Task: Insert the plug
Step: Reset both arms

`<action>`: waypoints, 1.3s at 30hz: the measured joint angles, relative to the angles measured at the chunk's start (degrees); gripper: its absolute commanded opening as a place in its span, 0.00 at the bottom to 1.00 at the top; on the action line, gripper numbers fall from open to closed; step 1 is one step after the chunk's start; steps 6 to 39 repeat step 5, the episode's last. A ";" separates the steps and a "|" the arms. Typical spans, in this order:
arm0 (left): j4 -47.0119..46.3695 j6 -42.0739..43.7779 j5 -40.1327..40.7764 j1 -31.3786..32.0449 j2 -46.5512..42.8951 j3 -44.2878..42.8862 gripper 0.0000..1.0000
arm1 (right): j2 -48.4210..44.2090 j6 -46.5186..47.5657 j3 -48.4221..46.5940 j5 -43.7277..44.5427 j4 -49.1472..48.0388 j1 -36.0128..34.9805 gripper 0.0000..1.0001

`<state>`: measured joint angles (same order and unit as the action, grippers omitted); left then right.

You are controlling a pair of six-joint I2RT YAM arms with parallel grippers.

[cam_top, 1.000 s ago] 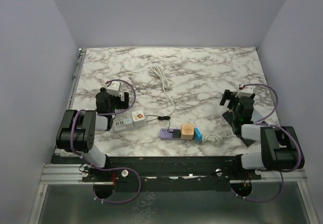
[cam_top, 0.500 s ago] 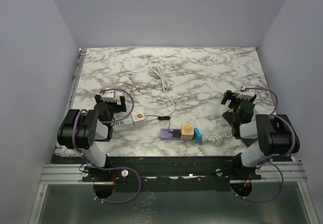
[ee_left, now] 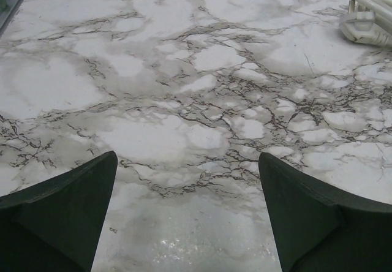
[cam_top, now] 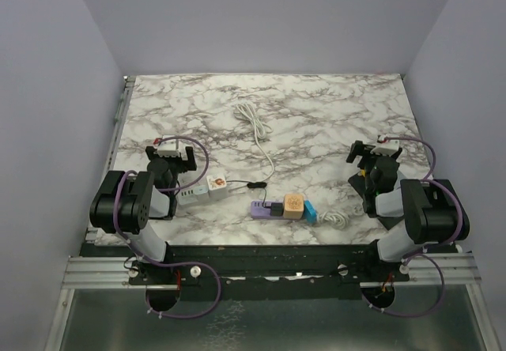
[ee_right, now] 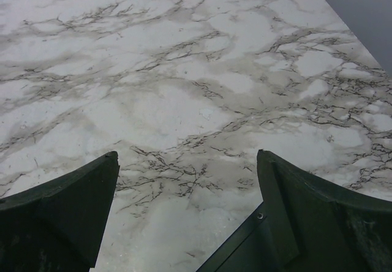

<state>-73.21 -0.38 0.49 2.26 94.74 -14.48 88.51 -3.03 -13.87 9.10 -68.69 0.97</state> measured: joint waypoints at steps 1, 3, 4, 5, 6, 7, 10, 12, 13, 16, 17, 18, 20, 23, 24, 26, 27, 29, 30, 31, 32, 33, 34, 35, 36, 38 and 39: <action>0.00 -0.02 0.04 0.00 0.00 0.00 0.99 | 0.00 0.00 0.00 -0.02 -0.11 0.00 1.00; 0.00 -0.04 0.09 0.00 0.00 0.00 0.99 | 0.00 0.00 0.00 0.00 -0.35 0.00 1.00; 0.00 -0.04 0.15 0.02 0.00 0.00 0.99 | 0.00 0.00 0.00 -0.02 -0.37 0.00 1.00; 0.00 -0.02 0.26 0.04 0.00 0.00 0.99 | 0.00 0.00 0.00 -0.02 -0.37 0.00 1.00; 0.00 -0.02 0.26 0.04 0.00 0.00 0.99 | 0.00 0.00 0.00 -0.02 -0.37 0.00 1.00; 0.00 -0.02 0.26 0.04 0.00 0.00 0.99 | 0.00 0.00 0.00 -0.02 -0.37 0.00 1.00; 0.00 -0.02 0.26 0.04 0.00 0.00 0.99 | 0.00 0.00 0.00 -0.02 -0.37 0.00 1.00; 0.00 -0.02 0.26 0.04 0.00 0.00 0.99 | 0.00 0.00 0.00 -0.02 -0.37 0.00 1.00; 0.00 -0.02 0.26 0.04 0.00 0.00 0.99 | 0.00 0.00 0.00 -0.02 -0.37 0.00 1.00; 0.00 -0.02 0.26 0.04 0.00 0.00 0.99 | 0.00 0.00 0.00 -0.02 -0.37 0.00 1.00; 0.00 -0.02 0.26 0.04 0.00 0.00 0.99 | 0.00 0.00 0.00 -0.02 -0.37 0.00 1.00; 0.00 -0.02 0.26 0.04 0.00 0.00 0.99 | 0.00 0.00 0.00 -0.02 -0.37 0.00 1.00; 0.00 -0.02 0.26 0.04 0.00 0.00 0.99 | 0.00 0.00 0.00 -0.02 -0.37 0.00 1.00; 0.00 -0.02 0.26 0.04 0.00 0.00 0.99 | 0.00 0.00 0.00 -0.02 -0.37 0.00 1.00; 0.00 -0.02 0.26 0.04 0.00 0.00 0.99 | 0.00 0.00 0.00 -0.02 -0.37 0.00 1.00; 0.00 -0.02 0.26 0.04 0.00 0.00 0.99 | 0.00 0.00 0.00 -0.02 -0.37 0.00 1.00; 0.00 -0.02 0.26 0.04 0.00 0.00 0.99 | 0.00 0.00 0.00 -0.02 -0.37 0.00 1.00; 0.00 -0.02 0.26 0.04 0.00 0.00 0.99 | 0.00 0.00 0.00 -0.02 -0.37 0.00 1.00; 0.00 -0.02 0.26 0.04 0.00 0.00 0.99 | 0.00 0.00 0.00 -0.02 -0.37 0.00 1.00; 0.00 -0.02 0.26 0.04 0.00 0.00 0.99 | 0.00 0.00 0.00 -0.02 -0.37 0.00 1.00; 0.00 -0.02 0.26 0.04 0.00 0.00 0.99 | 0.00 0.00 0.00 -0.02 -0.37 0.00 1.00; 0.00 -0.02 0.26 0.04 0.00 0.00 0.99 | 0.00 0.00 0.00 -0.02 -0.37 0.00 1.00; 0.00 -0.02 0.26 0.04 0.00 0.00 0.99 | 0.00 0.00 0.00 -0.02 -0.37 0.00 1.00; 0.00 -0.02 0.26 0.04 0.00 0.00 0.99 | 0.00 0.00 0.00 -0.02 -0.37 0.00 1.00; 0.00 -0.02 0.26 0.04 0.00 0.00 0.99 | 0.00 0.00 0.00 -0.02 -0.37 0.00 1.00; 0.00 -0.02 0.26 0.04 0.00 0.00 0.99 | 0.00 0.00 0.00 -0.02 -0.37 0.00 1.00; 0.00 -0.02 0.26 0.04 0.00 0.00 0.99 | 0.00 0.00 0.00 -0.02 -0.37 0.00 1.00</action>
